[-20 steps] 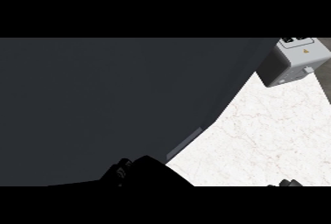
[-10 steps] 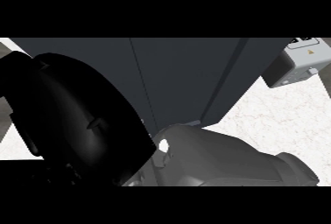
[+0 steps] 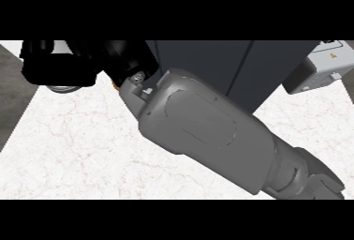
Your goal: Pick up the wine, place it into the cabinet and close the cabinet
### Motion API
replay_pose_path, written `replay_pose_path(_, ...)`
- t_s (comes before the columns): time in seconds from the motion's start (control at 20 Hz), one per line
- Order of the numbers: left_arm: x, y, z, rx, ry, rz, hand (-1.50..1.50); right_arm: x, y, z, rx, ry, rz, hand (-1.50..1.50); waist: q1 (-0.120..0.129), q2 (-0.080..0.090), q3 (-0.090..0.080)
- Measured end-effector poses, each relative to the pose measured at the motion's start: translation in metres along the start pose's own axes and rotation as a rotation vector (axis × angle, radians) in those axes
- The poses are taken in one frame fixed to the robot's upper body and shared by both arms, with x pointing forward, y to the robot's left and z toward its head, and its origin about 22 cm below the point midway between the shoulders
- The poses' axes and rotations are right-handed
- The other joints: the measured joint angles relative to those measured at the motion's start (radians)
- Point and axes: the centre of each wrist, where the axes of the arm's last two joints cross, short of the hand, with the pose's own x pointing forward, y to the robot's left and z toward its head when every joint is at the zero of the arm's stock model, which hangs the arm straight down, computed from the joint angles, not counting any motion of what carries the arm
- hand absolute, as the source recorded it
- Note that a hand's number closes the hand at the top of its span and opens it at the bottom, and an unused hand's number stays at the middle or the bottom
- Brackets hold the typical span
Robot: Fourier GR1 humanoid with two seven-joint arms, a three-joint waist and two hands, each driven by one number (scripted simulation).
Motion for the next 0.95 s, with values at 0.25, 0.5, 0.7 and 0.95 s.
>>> replay_pose_path(0.25,0.004,0.007,-0.001,0.006,-0.01,-0.007,1.5,-0.017,-0.007,-0.012,0.023,-0.012,0.028,1.5,-0.002,-0.024,-0.003)
replay_pose_path(0.5,0.009,0.006,-0.004,0.003,-0.019,-0.01,1.5,-0.032,-0.011,-0.014,0.036,-0.062,0.051,1.5,0.005,-0.042,-0.007)
replay_pose_path(0.7,0.009,0.005,-0.007,0.006,-0.029,-0.012,1.5,-0.04,-0.013,-0.014,0.052,-0.111,0.088,1.5,0.008,-0.048,-0.016)
replay_pose_path(0.95,0.011,0.003,-0.01,0.005,-0.031,-0.016,1.5,-0.046,-0.015,-0.014,0.066,-0.165,0.121,1.5,0.01,-0.049,-0.023)
